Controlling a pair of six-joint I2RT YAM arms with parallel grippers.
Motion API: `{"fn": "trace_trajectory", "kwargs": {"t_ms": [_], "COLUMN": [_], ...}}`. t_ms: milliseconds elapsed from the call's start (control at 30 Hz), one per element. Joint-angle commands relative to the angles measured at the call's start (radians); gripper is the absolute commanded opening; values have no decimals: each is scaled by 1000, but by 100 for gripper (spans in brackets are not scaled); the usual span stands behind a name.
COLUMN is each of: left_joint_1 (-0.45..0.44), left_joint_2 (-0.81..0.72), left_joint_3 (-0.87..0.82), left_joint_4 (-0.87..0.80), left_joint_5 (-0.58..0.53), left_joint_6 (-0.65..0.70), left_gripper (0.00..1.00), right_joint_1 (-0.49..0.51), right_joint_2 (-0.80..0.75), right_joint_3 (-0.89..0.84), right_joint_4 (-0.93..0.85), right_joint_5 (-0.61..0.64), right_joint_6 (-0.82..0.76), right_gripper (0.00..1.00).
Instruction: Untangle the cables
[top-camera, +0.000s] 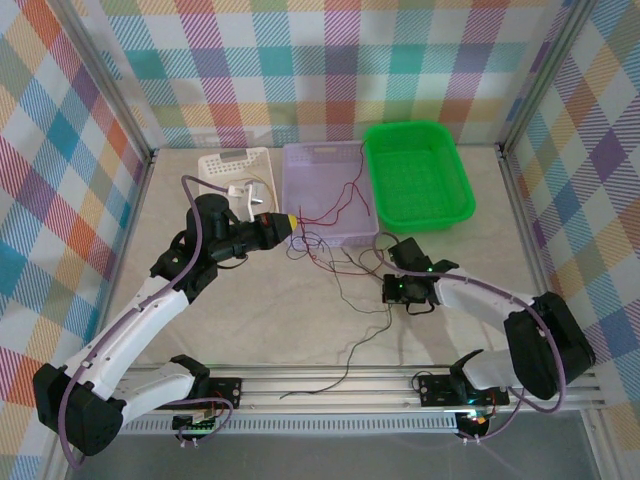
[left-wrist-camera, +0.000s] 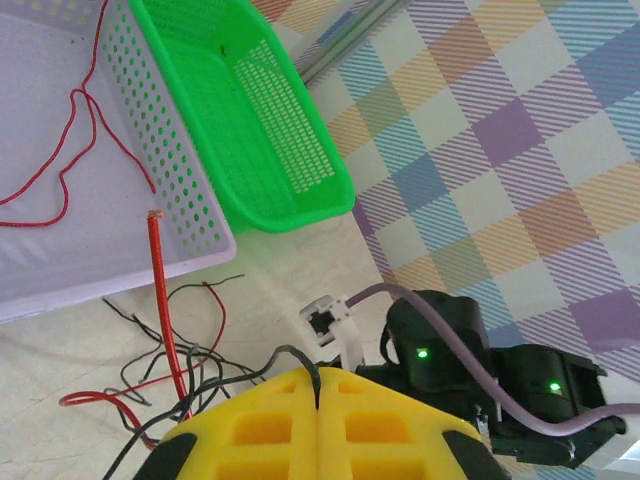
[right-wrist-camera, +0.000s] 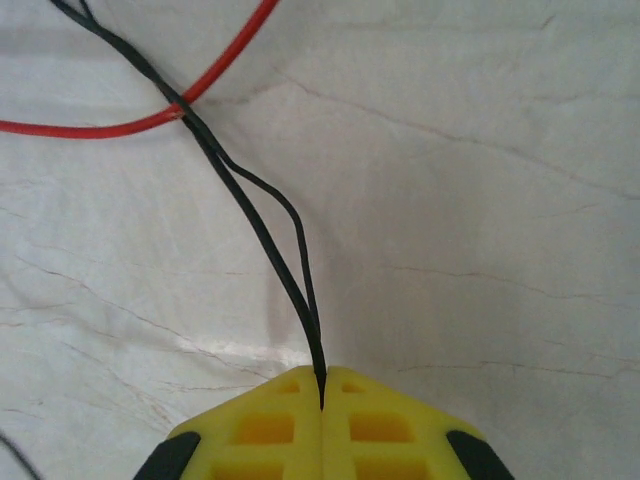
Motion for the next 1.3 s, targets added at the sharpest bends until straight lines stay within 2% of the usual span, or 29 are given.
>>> {"fn": "trace_trajectory", "kwargs": {"t_ms": [0, 333, 633, 900, 1067, 1267], "left_joint_1": [12, 11, 11, 11, 10, 11], "left_joint_2": [-21, -19, -20, -33, -48, -81], "left_joint_3": [1, 7, 18, 43, 123, 205], "left_joint_4": [-4, -17, -46, -113, -277, -491], "left_joint_5": [-3, -8, -23, -84, -165, -318], "left_joint_6": [26, 31, 50, 81, 119, 155], "left_gripper": [0, 0, 0, 0, 0, 0], "right_joint_1": [1, -15, -25, -27, -28, -32], "right_joint_2": [-100, -372, -427, -488, -496, -503], "right_joint_3": [58, 254, 516, 639, 703, 727], "right_joint_4": [-48, -196, -291, -319, -352, -352], "right_joint_5": [40, 75, 145, 240, 302, 380], "right_joint_6": [-34, -74, -130, -163, -213, -268], "right_gripper": [0, 0, 0, 0, 0, 0]}}
